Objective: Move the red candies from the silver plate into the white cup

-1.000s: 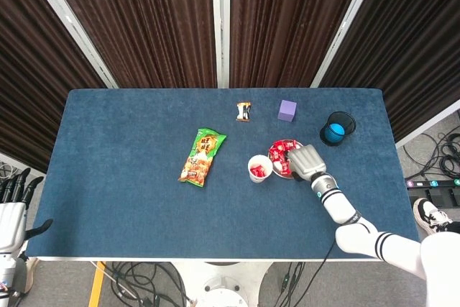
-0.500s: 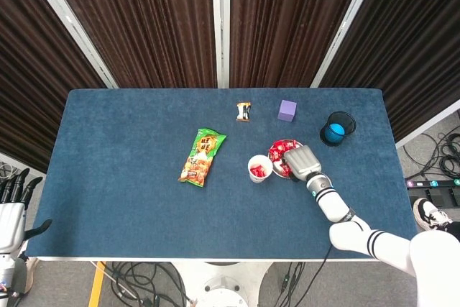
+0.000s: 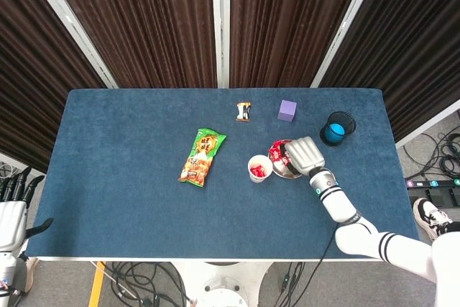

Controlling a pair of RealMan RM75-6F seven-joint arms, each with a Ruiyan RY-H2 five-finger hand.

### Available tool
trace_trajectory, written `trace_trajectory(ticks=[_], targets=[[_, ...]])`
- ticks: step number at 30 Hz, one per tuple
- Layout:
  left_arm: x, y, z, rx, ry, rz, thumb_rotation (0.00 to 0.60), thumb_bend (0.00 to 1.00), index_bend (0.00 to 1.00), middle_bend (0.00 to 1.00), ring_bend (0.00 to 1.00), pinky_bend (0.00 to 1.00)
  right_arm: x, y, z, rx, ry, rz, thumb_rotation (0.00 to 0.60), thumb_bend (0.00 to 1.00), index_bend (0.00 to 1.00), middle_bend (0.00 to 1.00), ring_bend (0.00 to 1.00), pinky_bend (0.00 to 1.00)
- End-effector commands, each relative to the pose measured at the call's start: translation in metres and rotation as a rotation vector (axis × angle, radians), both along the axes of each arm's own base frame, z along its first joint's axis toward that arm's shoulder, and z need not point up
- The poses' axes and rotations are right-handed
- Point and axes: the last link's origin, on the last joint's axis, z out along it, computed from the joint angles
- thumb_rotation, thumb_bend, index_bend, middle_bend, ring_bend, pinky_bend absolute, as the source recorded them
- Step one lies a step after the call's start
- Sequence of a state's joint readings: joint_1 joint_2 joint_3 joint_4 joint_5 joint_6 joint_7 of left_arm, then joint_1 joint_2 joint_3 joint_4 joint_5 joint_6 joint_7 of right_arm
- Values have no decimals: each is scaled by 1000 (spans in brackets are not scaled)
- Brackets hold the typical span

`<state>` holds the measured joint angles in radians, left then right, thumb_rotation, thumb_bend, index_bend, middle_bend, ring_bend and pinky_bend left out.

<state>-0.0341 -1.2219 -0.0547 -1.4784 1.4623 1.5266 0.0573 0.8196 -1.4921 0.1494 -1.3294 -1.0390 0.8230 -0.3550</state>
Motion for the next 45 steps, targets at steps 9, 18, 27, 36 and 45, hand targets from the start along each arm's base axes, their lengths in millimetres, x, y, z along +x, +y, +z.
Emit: trace_trajectory(ticks=[9, 18, 27, 36, 45], targets=[[2, -1, 2, 5, 3, -5, 600, 0, 206, 120, 99, 116, 39, 13, 0, 55, -83, 105, 600, 331, 494, 992, 940, 1000], [0, 0, 1, 2, 0, -1, 600, 0, 206, 120, 99, 116, 40, 12, -12, 69, -54, 107, 600, 331, 356, 992, 937, 1000], [-1, 1, 1, 4, -1, -1, 600, 0, 206, 120, 99, 117, 20, -7, 17, -31, -74, 25, 600, 325, 284, 992, 936, 1000], [0, 0, -1, 0, -3, 0, 600, 0, 206, 120, 99, 117, -21, -24, -3, -19, 64, -111, 600, 215, 333, 992, 937, 1000], [-1, 0, 0, 3, -3, 7, 600, 0, 206, 120, 99, 117, -27, -35, -32, 14, 125, -149, 600, 214, 365, 992, 937, 1000]])
